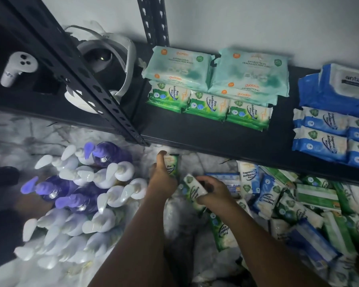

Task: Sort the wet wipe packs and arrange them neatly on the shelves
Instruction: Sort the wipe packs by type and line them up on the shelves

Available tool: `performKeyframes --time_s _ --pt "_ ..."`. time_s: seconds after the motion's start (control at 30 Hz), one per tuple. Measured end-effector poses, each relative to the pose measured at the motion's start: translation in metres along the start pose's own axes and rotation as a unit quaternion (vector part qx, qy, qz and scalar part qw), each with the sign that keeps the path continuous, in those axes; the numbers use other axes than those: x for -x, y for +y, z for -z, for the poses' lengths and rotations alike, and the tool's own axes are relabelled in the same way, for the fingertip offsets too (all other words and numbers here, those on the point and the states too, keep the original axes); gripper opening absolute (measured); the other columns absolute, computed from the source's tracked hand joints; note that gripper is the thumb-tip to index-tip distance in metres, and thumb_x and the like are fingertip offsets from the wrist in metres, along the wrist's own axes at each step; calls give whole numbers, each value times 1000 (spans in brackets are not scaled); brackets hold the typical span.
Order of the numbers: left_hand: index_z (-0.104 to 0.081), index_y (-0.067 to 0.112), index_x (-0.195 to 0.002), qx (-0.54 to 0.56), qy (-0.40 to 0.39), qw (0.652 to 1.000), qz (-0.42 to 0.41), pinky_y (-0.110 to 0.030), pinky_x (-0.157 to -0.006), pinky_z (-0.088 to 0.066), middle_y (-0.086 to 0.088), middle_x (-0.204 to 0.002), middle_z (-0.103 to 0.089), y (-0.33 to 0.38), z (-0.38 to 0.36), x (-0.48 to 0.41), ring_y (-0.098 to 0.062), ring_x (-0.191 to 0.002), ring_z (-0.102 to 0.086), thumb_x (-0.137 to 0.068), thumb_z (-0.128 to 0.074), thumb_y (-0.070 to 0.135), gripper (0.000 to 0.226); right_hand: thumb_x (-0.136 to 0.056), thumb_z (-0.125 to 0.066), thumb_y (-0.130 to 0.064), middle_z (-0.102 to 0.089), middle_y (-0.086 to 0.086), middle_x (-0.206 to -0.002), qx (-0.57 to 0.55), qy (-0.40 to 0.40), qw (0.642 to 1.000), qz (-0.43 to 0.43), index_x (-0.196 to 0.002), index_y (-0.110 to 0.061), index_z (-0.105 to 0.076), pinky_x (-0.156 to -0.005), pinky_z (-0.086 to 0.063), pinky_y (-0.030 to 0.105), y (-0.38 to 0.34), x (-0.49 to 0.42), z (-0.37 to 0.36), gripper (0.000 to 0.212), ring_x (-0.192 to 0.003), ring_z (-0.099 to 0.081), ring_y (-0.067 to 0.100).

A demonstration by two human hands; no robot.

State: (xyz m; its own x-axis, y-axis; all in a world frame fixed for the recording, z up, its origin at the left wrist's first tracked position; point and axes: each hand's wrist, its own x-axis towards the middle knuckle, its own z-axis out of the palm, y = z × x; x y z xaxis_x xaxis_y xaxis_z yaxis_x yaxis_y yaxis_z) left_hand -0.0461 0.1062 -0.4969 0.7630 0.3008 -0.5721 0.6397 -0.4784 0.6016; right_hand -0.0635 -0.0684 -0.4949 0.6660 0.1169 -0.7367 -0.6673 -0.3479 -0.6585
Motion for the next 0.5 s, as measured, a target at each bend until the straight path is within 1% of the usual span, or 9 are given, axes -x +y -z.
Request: performKeyframes --time_s 0.07,0.13,0.17,0.23,0.3,0.33,0.4,0.47,0.5 --pt "-25 53 -136 8 1 1000 12 -51 -80 -59 -6 -123 -50 -1 1 1 -36 -98 -63 -82 -58 5 80 -76 -74 8 -70 -1 -108 -31 17 999 11 -111 -37 -65 -65 -58 29 -3 1 3 58 -92 -69 16" --pt "-25 54 -136 21 -1 999 26 -48 -74 -60 -7 -124 -50 0 2 1 -36 -98 -63 -82 -55 2 80 -76 -77 7 -73 2 -105 -119 82 989 13 -113 -33 -69 -65 -58 31 1 -3 5 55 -88 -72 19" --pt "-25 55 -135 31 0 999 33 -48 -72 -61 -7 -124 -51 2 3 0 -36 -98 -63 -82 -54 0 82 -77 -79 4 -74 5 -106 -180 117 977 9 -110 -31 -71 -69 -60 36 5 -6 5 48 -90 -73 22" --pt "-27 57 -134 49 3 998 43 -52 -74 -61 -12 -121 -54 1 3 -5 -36 -97 -64 -76 -55 0 86 -83 -80 -9 -72 9 -110 -316 178 931 -33 -100 -31 -74 -78 -61 52 8 -12 5 29 -95 -72 30" --pt "-28 59 -132 60 4 997 47 -56 -77 -60 -14 -119 -56 -5 1 -14 -37 -97 -65 -69 -56 4 88 -89 -76 -19 -70 12 -111 -390 201 896 -73 -91 -34 -70 -79 -58 62 7 -15 4 16 -97 -71 34" --pt "-28 60 -131 62 4 997 47 -57 -77 -60 -15 -118 -57 -12 -3 -20 -38 -98 -65 -68 -56 4 89 -90 -74 -19 -69 13 -112 -396 201 893 -78 -89 -34 -66 -78 -57 65 6 -18 3 17 -98 -70 36" --pt "-30 59 -129 51 5 997 48 -57 -77 -60 -14 -117 -57 -11 -4 -22 -38 -98 -65 -69 -56 2 87 -89 -72 -8 -64 14 -117 -396 166 900 -71 -92 -33 -55 -80 -56 63 2 -21 2 30 -99 -68 37" --pt "-31 56 -129 38 7 998 48 -55 -80 -59 -12 -115 -59 -4 -1 -17 -36 -99 -64 -72 -57 2 83 -82 -64 7 -58 15 -117 -370 119 919 -71 -95 -31 -48 -74 -54 57 -2 -24 2 43 -97 -66 41" --pt "-32 53 -131 27 7 998 48 -54 -82 -59 -12 -115 -59 -1 1 -16 -36 -100 -63 -73 -58 3 80 -78 -62 8 -57 16 -115 -333 102 935 -70 -95 -30 -48 -72 -52 54 -4 -26 1 44 -98 -65 42"
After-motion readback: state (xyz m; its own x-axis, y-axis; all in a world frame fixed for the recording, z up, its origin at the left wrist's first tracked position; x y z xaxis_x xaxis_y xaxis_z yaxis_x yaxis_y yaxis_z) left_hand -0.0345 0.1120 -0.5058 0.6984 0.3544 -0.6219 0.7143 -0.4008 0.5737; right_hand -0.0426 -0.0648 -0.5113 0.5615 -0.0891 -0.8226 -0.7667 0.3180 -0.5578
